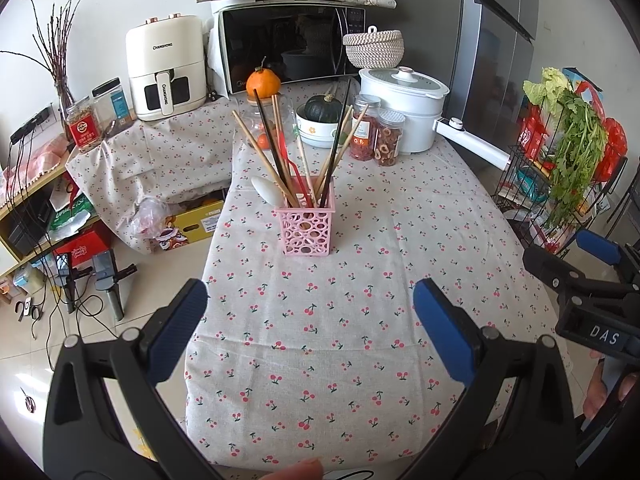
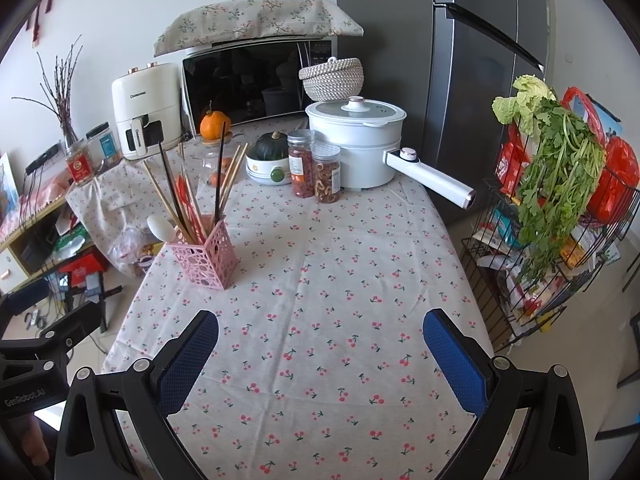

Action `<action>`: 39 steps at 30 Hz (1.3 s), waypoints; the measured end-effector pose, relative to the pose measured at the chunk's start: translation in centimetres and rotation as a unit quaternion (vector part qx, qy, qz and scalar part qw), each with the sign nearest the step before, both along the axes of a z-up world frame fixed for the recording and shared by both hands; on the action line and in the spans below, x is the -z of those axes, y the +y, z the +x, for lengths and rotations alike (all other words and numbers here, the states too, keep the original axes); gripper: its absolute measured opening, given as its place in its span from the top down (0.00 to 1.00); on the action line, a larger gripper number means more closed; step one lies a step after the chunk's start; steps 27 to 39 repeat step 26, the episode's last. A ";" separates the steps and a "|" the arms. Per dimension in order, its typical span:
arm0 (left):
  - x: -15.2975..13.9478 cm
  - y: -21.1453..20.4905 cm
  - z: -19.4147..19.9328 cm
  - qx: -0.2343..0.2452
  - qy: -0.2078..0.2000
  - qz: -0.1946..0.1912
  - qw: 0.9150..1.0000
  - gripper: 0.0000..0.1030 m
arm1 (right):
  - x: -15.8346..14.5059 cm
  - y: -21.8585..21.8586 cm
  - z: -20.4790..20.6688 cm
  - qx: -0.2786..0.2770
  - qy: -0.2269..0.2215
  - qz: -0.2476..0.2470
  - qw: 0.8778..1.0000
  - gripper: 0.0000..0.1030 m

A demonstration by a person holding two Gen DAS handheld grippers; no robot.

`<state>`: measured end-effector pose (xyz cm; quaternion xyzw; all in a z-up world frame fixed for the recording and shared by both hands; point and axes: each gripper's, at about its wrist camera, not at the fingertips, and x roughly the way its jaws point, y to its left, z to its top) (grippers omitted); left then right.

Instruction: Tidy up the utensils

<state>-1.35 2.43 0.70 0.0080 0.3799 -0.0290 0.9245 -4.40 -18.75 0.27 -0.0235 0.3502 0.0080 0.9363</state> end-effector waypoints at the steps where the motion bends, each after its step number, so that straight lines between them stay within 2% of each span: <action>1: 0.0 0.0 0.0 0.000 0.000 0.000 1.000 0.01 | 0.0 0.0 0.0 0.000 0.000 0.000 1.000 0.00; 39: 0.2 -0.2 0.0 0.001 0.006 0.000 1.000 0.01 | 0.4 -0.1 0.4 0.010 0.015 0.012 1.000 0.00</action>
